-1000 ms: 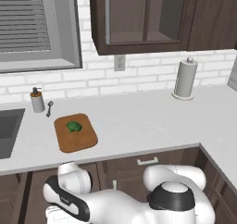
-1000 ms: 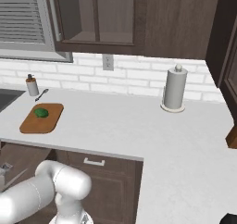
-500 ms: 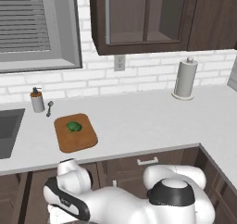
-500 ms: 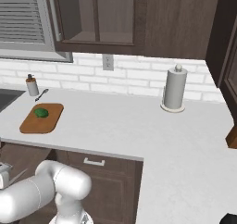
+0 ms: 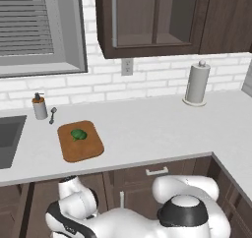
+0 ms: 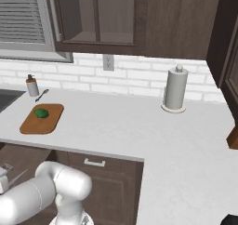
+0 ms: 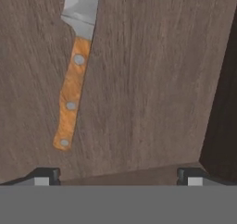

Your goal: Place the appropriate cutting tool for cutting the broccoli skin on the cutting board.

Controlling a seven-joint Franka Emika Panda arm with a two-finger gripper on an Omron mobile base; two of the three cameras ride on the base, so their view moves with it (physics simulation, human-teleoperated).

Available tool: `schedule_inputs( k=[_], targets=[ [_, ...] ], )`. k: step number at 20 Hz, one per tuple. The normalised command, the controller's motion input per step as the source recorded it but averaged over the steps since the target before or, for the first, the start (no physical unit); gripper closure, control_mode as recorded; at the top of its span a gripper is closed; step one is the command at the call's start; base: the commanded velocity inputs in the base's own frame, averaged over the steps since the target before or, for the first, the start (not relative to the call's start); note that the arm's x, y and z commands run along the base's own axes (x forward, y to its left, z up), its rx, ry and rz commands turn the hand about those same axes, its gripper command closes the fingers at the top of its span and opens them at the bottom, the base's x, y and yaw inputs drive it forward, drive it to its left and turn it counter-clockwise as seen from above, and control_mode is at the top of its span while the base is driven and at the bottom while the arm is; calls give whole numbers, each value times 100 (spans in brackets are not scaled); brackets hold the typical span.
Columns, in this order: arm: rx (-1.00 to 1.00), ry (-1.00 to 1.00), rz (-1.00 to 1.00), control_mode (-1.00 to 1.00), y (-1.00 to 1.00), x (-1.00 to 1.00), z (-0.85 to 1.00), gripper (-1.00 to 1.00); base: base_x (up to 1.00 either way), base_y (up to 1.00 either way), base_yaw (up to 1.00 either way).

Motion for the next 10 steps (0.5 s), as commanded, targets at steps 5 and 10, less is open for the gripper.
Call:
schedule_inputs(
  k=[5,10],
  targets=[
    [0,-2,-3,-100,0,18,-38,-100,0,0,0],
    [0,0,0,-100,4,31,-33,-100,0,0,0]
  ],
)
